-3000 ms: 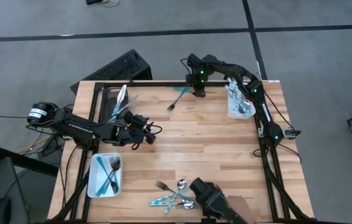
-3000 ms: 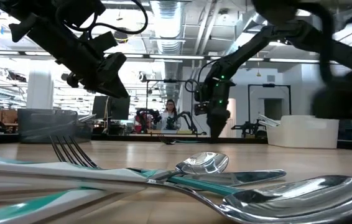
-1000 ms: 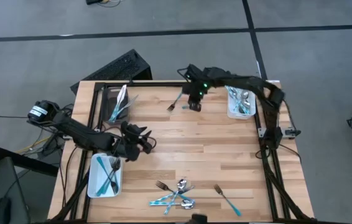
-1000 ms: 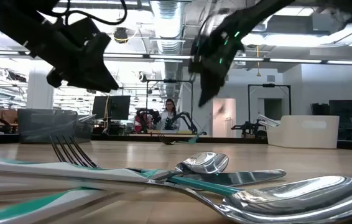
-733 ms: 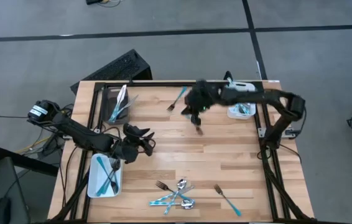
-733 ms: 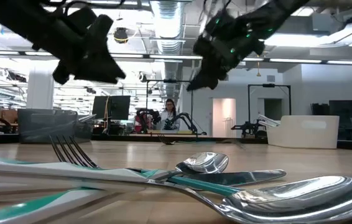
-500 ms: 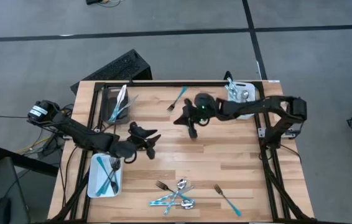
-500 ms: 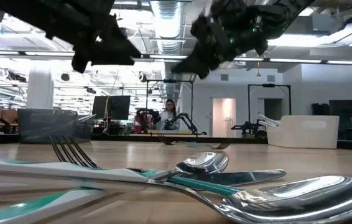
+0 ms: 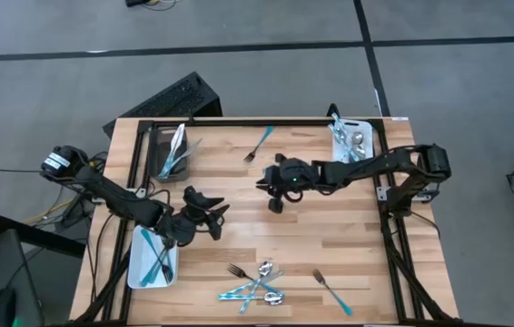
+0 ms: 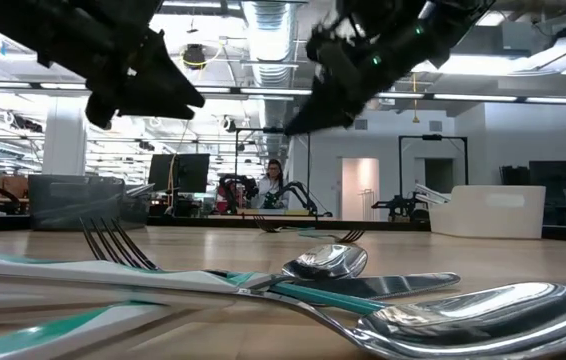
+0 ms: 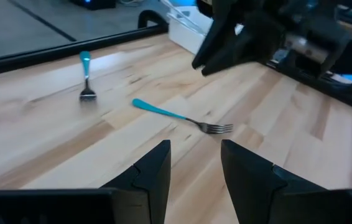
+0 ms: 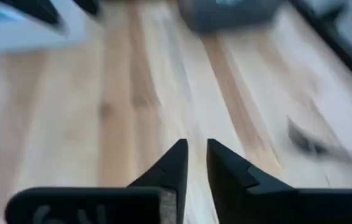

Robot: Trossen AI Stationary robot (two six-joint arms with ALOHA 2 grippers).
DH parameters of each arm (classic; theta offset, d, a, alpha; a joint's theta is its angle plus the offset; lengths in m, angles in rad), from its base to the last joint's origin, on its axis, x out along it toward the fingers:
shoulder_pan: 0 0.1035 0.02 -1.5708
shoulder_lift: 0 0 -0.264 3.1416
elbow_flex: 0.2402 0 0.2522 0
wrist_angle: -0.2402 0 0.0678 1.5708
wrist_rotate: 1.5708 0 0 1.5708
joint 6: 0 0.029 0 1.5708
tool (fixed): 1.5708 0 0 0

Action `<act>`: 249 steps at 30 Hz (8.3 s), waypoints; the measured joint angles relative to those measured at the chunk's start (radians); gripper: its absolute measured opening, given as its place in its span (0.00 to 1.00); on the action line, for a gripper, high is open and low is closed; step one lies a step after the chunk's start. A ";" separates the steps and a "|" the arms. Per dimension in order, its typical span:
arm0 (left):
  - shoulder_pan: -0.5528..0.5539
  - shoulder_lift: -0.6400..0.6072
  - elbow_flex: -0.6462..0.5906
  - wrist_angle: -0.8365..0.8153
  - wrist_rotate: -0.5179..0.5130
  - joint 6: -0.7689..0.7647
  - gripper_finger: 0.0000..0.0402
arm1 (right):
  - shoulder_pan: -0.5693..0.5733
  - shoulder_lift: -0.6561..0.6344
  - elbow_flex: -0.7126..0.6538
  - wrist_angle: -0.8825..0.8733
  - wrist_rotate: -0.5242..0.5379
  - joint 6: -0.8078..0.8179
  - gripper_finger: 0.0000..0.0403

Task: Sort silverware by color (type)
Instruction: Put the blue fork into the left white bin

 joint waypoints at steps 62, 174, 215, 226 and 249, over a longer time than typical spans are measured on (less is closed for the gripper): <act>-0.156 0.001 0.000 -0.293 -0.117 -0.248 0.32 | 0.222 0.169 -0.160 -0.111 0.302 0.026 0.54; -0.518 0.026 0.378 -1.456 0.329 -1.206 0.45 | -0.236 -0.010 -0.023 0.009 -0.147 -0.238 0.45; -0.181 -0.001 0.378 -1.351 0.296 -0.823 0.44 | -0.571 0.833 1.205 -1.121 -0.372 -1.344 0.32; -0.182 -0.001 0.378 -1.315 0.303 -0.863 0.44 | -0.626 0.834 1.205 -1.100 -0.393 -1.329 0.32; 0.206 -0.001 0.378 -0.933 0.169 -0.196 0.44 | -0.688 0.749 1.204 -1.040 -0.753 -0.656 0.04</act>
